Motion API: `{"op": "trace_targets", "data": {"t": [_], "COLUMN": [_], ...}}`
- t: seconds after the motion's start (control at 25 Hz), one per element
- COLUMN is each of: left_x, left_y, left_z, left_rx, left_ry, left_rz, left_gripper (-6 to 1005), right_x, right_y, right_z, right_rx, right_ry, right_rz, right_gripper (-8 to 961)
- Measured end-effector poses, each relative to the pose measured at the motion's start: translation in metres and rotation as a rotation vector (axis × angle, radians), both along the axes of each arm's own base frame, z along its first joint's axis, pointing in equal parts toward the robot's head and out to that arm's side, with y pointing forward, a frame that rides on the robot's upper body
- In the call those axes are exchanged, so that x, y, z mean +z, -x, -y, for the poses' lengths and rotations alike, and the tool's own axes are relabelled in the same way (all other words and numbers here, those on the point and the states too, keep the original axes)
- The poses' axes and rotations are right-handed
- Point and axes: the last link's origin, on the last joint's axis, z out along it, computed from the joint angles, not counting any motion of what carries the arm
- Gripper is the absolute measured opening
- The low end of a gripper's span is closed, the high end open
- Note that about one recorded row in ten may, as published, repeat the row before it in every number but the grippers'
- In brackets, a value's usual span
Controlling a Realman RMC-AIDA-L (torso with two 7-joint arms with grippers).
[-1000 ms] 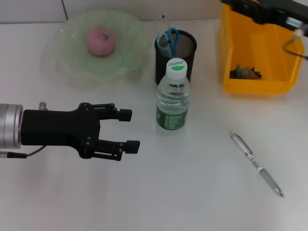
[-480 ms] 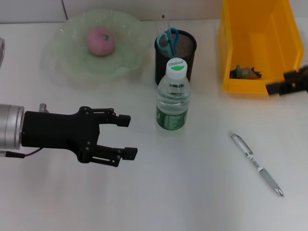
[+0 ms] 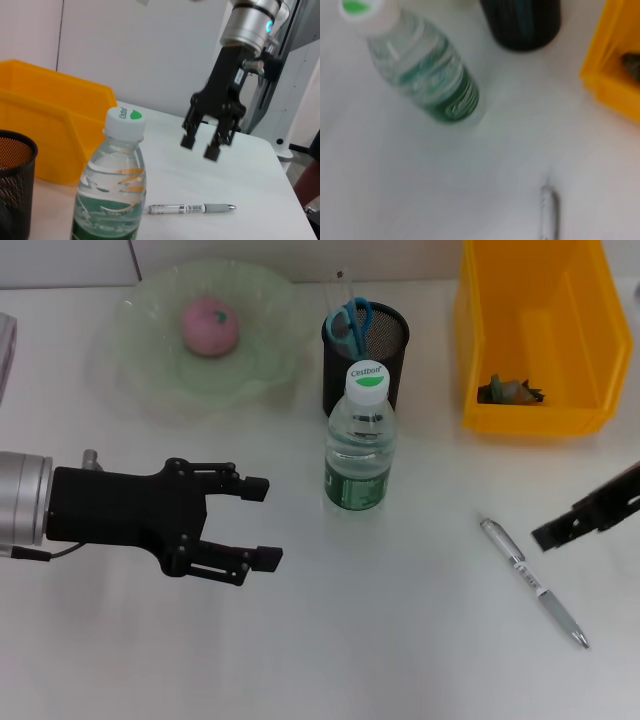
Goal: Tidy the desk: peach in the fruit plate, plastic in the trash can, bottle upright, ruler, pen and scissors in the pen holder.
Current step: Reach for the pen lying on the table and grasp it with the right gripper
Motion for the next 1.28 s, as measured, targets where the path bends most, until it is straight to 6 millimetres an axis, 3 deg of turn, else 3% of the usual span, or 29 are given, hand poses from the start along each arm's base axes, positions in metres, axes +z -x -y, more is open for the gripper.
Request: {"op": "trace_targets", "data": {"t": [0.04,0.44,0.64,1.04,1.28], "left_x": [-0.001,-0.002,-0.002,-0.001,-0.002], "left_y": [0.0,-0.001,-0.001,0.002,0.002], "left_z": [0.0,-0.001,0.0,0.001,0.001], "left_rx": [-0.007,-0.031,-0.037,-0.041,-0.04], "left_ry": [-0.005,-0.02,-0.025,-0.034,-0.035], "left_rz": [-0.001,-0.001,-0.001,-0.004,-0.004], "left_gripper": [860,859,859,859,859], "right_x": [-0.011,-0.051,-0.058,-0.061,-0.067], "right_y": [-0.004,-0.011,-0.01,-0.014,-0.014], "right_z": [0.001,0.002,0.002,0.001,0.002], "right_rx": [-0.011,-0.083,-0.082,-0.094,-0.084], "right_ry": [0.028,0.05,0.051,0.035,0.036], "right_rz": [0.021,0.139,0.151,0.158,0.19], "right_gripper": [685,681,679,468,449]}}
